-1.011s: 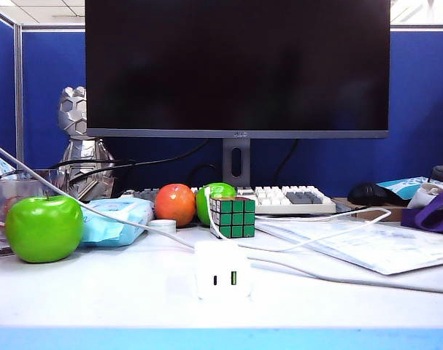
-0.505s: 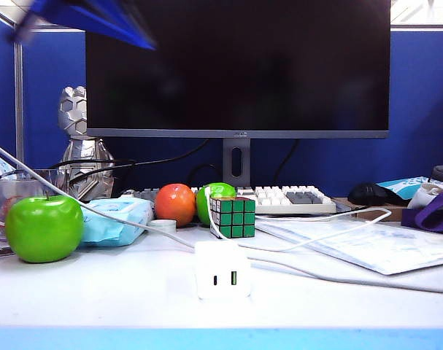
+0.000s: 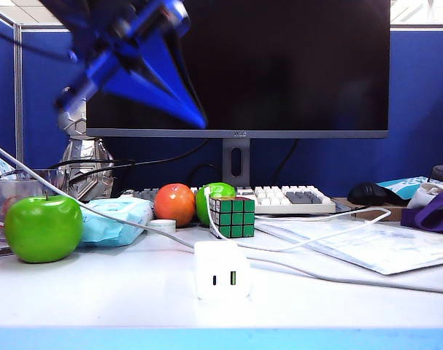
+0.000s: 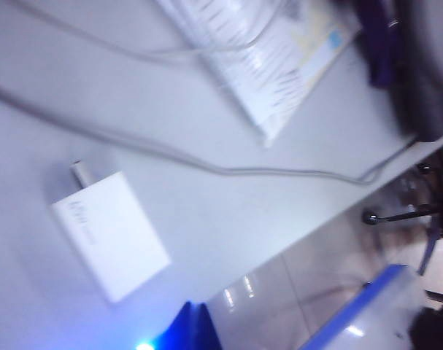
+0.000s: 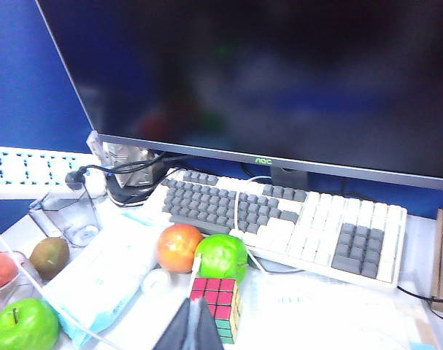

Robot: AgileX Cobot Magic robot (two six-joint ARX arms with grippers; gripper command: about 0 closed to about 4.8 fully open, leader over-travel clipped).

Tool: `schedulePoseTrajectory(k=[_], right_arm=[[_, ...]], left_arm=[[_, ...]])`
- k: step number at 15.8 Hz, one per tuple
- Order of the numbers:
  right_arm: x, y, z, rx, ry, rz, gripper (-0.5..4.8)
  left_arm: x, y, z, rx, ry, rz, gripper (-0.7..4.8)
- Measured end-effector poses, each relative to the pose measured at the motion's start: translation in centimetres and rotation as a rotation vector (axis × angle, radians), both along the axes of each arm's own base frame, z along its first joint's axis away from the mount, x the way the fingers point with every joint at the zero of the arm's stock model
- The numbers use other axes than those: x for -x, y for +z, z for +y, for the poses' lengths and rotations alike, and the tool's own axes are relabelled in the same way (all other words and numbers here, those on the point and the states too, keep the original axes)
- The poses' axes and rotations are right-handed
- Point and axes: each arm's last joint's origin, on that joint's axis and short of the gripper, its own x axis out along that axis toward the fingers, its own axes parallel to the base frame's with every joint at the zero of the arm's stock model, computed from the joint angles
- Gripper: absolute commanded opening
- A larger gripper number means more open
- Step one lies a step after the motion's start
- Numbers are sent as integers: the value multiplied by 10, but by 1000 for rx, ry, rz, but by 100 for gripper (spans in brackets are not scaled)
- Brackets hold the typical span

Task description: Pick up the Type-C charging cable and the charging base, insert one end of the Type-C charger into the corresponding slot on the base, and finally place the plugged-in charger back on the table.

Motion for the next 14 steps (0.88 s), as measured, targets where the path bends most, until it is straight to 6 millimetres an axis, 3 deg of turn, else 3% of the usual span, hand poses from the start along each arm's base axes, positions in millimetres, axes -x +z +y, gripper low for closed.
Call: schedulePoseTrajectory(k=[2,5,6,14], right_arm=[[0,0,0,0,0,0,-6],[0,0,0,0,0,0,-6],[0,0,0,1,0,1,-6],[0,-2,0,6,0,24,-6]], left_arm=[[-1,-11,-8,-25,2,45,479],[2,-25,-20,-33,36,146,479],[-1,-40,-28,-73,93,197,479],[-19,-74,-43,-152,189,253,479]])
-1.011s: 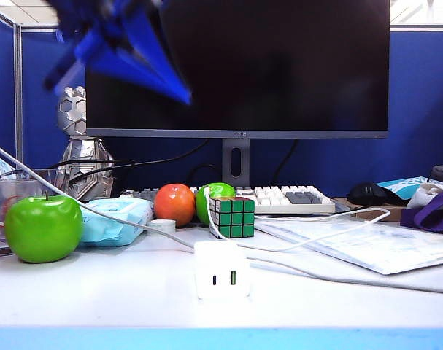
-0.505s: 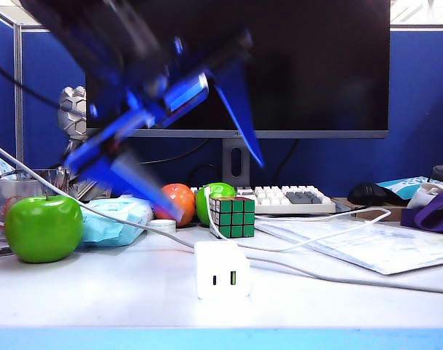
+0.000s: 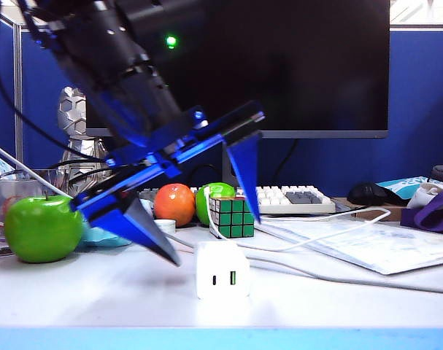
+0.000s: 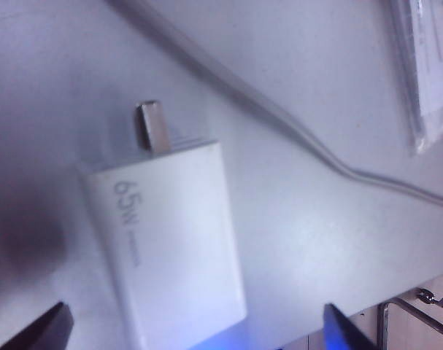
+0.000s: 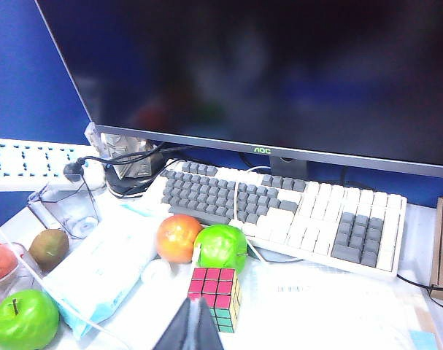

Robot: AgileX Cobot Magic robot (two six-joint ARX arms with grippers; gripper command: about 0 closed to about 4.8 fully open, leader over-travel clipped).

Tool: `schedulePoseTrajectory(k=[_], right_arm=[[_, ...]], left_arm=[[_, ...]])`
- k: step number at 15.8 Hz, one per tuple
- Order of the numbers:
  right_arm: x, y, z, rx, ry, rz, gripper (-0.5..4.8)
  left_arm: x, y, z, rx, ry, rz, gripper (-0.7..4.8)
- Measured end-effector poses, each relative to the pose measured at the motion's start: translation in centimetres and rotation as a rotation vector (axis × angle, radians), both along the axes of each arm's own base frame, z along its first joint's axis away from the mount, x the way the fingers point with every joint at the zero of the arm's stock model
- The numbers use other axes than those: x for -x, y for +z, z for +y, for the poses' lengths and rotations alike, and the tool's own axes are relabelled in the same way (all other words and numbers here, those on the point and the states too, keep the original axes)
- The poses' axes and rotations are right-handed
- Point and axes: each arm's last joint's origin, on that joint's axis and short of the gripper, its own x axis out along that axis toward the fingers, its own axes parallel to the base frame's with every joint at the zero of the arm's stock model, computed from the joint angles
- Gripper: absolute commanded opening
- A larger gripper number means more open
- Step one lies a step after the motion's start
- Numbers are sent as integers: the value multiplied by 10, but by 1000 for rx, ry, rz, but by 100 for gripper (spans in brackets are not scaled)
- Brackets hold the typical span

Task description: Pick up the Type-C charging cable and the charging base, insert one end of the Type-C charger into the corresponding slot on the base, and finally place the plugged-in charger back on the table.

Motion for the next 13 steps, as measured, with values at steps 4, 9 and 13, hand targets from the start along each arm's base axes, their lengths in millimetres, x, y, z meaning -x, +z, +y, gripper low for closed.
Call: schedulePoseTrajectory(k=[4,9,13], right_arm=[[0,0,0,0,0,0,-6],[0,0,0,0,6,0,-6],[0,0,1,-3,21,1,-6]], left_arm=[[-11,-4,-11,-25,12,-10,479],[-15,-17,-21,-84,4,31,452],[-15,-16,-19,-116,26,20,103]])
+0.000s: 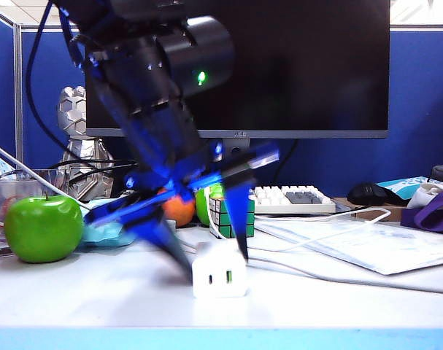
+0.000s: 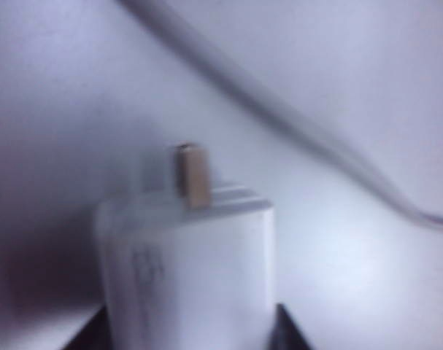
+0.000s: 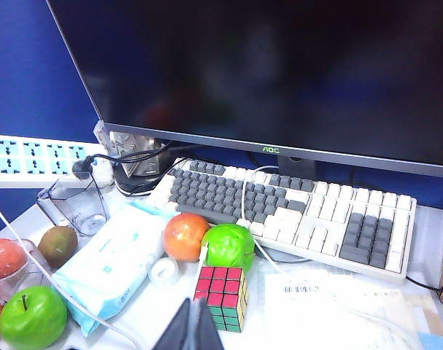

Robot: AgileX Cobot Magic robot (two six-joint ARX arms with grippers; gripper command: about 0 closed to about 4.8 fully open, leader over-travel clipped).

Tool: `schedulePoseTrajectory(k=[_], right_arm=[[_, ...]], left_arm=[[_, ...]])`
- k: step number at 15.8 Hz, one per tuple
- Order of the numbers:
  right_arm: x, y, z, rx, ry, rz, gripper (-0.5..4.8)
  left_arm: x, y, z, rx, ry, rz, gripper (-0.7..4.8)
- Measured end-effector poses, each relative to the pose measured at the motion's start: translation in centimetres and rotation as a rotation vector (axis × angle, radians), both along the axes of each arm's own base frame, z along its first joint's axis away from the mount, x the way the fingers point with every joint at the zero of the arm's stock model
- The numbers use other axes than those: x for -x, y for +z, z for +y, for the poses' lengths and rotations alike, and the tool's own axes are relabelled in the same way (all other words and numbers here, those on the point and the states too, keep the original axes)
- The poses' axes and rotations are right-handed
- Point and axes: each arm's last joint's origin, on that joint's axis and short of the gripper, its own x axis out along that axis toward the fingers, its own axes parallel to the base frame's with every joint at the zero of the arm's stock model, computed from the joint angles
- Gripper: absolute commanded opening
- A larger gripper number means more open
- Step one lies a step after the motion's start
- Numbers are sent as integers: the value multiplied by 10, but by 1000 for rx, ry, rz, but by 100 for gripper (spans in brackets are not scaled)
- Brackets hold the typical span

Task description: Pick up the Type-C charging cable and the charging base, insert one end of the Type-C charger into the corresponding slot on the base, and finally place the plugged-in charger back on the table.

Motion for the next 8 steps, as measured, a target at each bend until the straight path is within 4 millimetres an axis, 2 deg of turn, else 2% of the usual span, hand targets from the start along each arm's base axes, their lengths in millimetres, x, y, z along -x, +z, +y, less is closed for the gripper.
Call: schedulePoseTrajectory(k=[1,4,6,8], right_arm=[[0,0,0,0,0,-1,-6],[0,0,0,0,2,0,-6],[0,0,0,0,3,2,-6],[0,-1,0,3,3,12,-6]], left_arm=[[-1,1,-1,13,-2,-10,81],[-1,1,-4,67,-34,13,75],[-2,1,-9,167,-110,43,75],[-4,9,-18,324,-239,22,72]])
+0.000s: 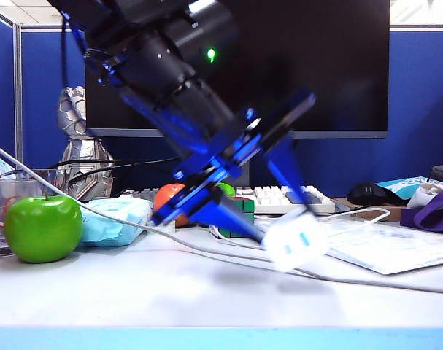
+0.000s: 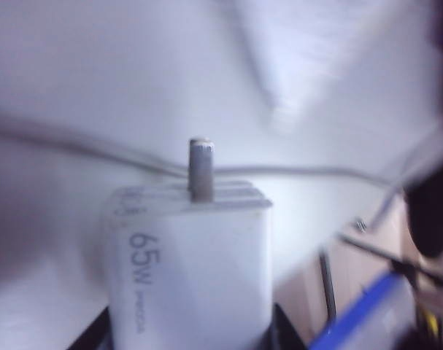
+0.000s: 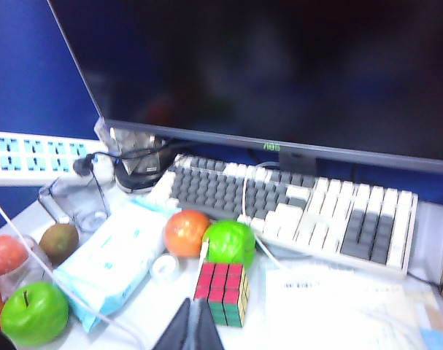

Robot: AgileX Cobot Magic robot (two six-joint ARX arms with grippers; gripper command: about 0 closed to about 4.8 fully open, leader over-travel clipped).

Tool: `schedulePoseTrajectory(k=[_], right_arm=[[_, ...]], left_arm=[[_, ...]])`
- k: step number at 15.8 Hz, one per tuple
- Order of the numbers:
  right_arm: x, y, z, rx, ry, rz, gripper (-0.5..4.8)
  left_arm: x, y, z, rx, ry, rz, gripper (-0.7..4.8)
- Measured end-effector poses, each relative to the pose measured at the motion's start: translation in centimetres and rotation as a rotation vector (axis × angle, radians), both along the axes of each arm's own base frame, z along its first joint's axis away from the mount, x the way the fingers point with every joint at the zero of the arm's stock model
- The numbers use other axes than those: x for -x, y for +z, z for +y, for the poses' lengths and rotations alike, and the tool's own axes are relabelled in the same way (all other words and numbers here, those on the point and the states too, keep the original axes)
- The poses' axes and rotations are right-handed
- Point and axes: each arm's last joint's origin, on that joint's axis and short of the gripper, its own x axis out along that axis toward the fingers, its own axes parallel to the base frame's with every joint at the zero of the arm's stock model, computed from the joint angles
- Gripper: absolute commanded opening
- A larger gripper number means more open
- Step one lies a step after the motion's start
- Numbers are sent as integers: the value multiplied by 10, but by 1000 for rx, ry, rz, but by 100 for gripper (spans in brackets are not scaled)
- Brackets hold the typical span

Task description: Pick up the Type-C charging cable and the charging base, insert one end of the Type-C charger into the corresponding slot on the base, and finally place the plugged-in charger back on the table.

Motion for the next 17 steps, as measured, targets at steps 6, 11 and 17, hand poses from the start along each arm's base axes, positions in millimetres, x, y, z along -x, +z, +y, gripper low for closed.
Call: schedulePoseTrajectory(k=[6,11,17], right_arm=[[0,-1,0,2,0,6,-6],[0,-1,0,2,0,7,-6],[0,-1,0,3,0,10,-6]], left_arm=[[-5,3,17,-9,-311,-165,65],[-22,-4,53,-246,-544,-406,58],[-25,-1,59,-537,-847,-707,162]])
